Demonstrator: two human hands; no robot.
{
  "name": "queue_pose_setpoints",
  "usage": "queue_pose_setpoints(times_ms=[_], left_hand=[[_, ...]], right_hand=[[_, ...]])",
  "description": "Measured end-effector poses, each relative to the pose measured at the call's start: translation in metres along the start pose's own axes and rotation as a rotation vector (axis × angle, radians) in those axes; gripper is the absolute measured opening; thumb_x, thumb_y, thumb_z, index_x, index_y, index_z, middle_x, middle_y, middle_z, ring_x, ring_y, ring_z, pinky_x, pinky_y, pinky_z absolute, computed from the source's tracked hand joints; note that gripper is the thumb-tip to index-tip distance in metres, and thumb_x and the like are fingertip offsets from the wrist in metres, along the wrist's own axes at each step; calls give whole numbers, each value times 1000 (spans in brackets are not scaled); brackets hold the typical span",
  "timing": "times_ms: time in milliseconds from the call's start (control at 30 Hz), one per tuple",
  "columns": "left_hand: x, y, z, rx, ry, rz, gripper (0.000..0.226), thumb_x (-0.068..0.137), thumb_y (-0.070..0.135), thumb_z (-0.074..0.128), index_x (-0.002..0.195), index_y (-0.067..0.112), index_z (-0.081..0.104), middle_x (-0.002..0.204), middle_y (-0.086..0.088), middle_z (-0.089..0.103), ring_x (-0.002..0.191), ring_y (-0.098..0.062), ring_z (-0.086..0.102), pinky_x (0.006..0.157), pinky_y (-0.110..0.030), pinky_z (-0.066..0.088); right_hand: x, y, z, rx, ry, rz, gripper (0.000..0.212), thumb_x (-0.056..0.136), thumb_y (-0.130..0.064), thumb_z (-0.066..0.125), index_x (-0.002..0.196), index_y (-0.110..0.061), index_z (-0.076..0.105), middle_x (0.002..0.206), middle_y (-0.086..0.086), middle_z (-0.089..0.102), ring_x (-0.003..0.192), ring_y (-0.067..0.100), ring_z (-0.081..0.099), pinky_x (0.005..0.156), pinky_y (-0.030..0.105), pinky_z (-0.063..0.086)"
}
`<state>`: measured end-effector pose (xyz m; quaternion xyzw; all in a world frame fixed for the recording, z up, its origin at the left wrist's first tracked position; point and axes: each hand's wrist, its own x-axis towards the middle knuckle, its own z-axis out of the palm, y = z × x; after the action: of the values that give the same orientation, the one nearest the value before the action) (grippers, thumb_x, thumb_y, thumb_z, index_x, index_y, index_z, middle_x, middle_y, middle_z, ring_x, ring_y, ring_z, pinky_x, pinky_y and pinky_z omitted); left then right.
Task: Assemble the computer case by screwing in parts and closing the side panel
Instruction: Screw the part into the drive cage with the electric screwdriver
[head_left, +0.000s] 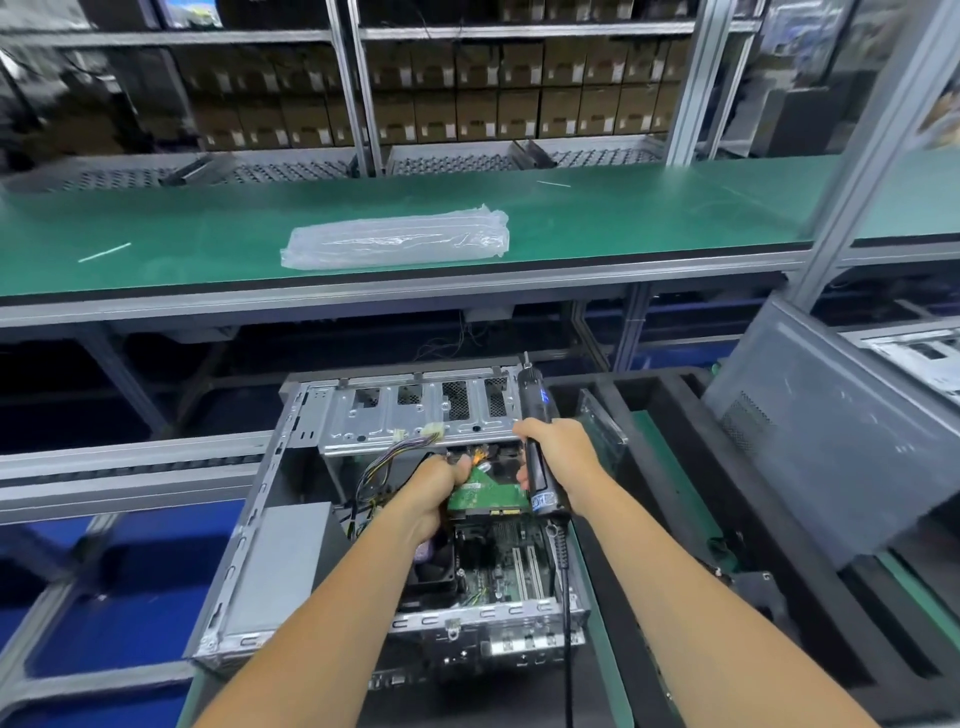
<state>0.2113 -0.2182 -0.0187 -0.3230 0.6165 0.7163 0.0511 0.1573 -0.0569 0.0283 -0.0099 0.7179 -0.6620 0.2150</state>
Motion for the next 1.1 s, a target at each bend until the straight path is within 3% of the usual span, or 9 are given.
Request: queue_pose_setpoints(times_ms=[133, 333, 433, 533, 600, 667, 833, 1000, 1100], left_hand=[[5, 2, 4, -35, 33, -13, 12, 96, 17, 55, 101, 7, 51, 98, -13, 66, 79, -23, 65, 60, -30, 50], [11, 0, 4, 31, 158, 34, 16, 96, 23, 53, 98, 8, 47, 95, -5, 57, 85, -18, 55, 66, -30, 42], [10, -1, 5, -21, 173, 10, 18, 97, 22, 51, 82, 13, 45, 91, -3, 53, 80, -15, 51, 62, -30, 38], [13, -1, 5, -57, 183, -9, 16, 96, 22, 51, 97, 6, 49, 103, -7, 56, 90, -19, 53, 76, -34, 42], [15, 0, 7, -89, 182, -34, 36, 95, 24, 53, 122, 1, 45, 123, -12, 54, 110, -27, 52, 97, -42, 41], [15, 1, 9, -138, 169, -56, 44, 93, 22, 56, 129, 0, 44, 127, -15, 54, 115, -32, 53, 103, -47, 40], [7, 8, 7, -456, -56, -50, 12, 82, -8, 54, 92, -5, 60, 97, -18, 62, 82, -30, 60, 83, -40, 49], [2, 11, 4, -421, -100, -22, 22, 77, -19, 55, 99, -15, 58, 92, -22, 64, 79, -31, 64, 67, -34, 52], [2, 10, 1, -380, -138, -27, 35, 75, -17, 61, 109, -19, 54, 97, -25, 66, 84, -33, 67, 67, -35, 54]], right_hand=[[2, 2, 3, -36, 16, -12, 23, 86, -26, 69, 88, -5, 60, 54, 16, 61, 43, 27, 58, 49, 32, 48], [2, -1, 1, -43, 11, -7, 25, 88, -23, 69, 98, -2, 61, 55, 17, 62, 40, 27, 58, 43, 28, 47], [0, -1, 2, -64, 19, -14, 26, 89, -23, 69, 99, 0, 62, 58, 16, 62, 41, 26, 59, 43, 28, 47], [-1, -1, 4, -63, 15, -20, 25, 89, -23, 68, 97, 0, 61, 61, 18, 62, 42, 27, 59, 46, 31, 50], [-2, -2, 5, -68, 15, -27, 23, 89, -22, 68, 95, -1, 61, 63, 18, 61, 43, 28, 60, 47, 32, 51], [-1, -3, 5, -80, 20, -30, 23, 88, -21, 69, 95, -1, 61, 66, 18, 61, 43, 28, 60, 46, 32, 50], [1, -4, 5, -115, 13, -36, 20, 88, -20, 68, 92, -2, 59, 68, 19, 57, 43, 28, 60, 45, 30, 49], [1, -2, 6, -86, 21, -22, 23, 87, -18, 69, 97, 1, 59, 59, 12, 57, 44, 28, 60, 45, 32, 50], [1, -3, 7, -77, 24, -14, 27, 87, -18, 69, 101, 3, 59, 55, 12, 58, 44, 27, 60, 45, 32, 50]])
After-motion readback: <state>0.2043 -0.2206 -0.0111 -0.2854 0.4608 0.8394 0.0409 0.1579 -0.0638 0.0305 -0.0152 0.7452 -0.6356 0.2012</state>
